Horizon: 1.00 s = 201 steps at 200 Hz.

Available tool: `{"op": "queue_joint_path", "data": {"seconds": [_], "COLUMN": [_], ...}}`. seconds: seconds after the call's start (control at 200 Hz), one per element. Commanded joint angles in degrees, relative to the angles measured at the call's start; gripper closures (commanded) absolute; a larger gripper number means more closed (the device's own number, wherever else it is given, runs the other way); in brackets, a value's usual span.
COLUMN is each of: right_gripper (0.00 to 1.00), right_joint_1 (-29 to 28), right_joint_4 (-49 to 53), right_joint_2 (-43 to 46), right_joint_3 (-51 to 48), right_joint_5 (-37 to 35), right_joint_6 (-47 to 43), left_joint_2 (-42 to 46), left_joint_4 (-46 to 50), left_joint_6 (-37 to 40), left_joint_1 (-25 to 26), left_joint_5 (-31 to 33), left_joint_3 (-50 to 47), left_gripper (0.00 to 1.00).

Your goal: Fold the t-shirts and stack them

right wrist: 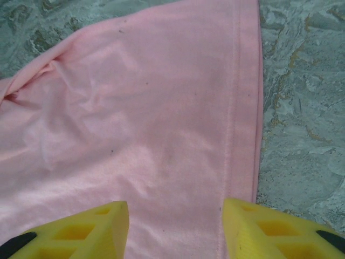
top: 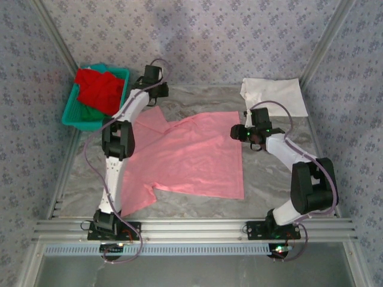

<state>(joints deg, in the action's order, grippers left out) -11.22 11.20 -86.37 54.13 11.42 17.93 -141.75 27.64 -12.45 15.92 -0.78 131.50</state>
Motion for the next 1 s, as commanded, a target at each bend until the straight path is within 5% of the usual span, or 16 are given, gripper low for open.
{"op": "queue_joint_path", "data": {"seconds": [0.0,0.14,0.345,0.999], "right_gripper": [0.49,0.49,0.49,0.51], "right_joint_1": [0.10,0.70,0.61,0.45], "right_joint_4": [2.06,2.28,0.11,-0.10], "right_joint_2": [1.93,1.11,-2.12,4.79], "right_joint_3": [-0.86,-0.57,1.61,-2.72], "right_joint_5": [0.18,0.02,1.87,1.41], "right_joint_6": [-1.01,-0.60,0.91,0.02], "left_joint_2": [10.04,26.75,26.71,-0.62], "left_joint_4": [-3.94,-22.29,-14.16,-3.35], "left_joint_6": [-0.80,-7.13,-11.10,-17.23], "left_joint_1": [0.73,0.34,-0.64,-2.52], "left_joint_5": [-1.25,-1.81,2.24,-2.30], "left_joint_3": [-8.49,-35.92,-41.79,-14.97], "left_gripper": [0.80,0.73,0.77,0.86]}}
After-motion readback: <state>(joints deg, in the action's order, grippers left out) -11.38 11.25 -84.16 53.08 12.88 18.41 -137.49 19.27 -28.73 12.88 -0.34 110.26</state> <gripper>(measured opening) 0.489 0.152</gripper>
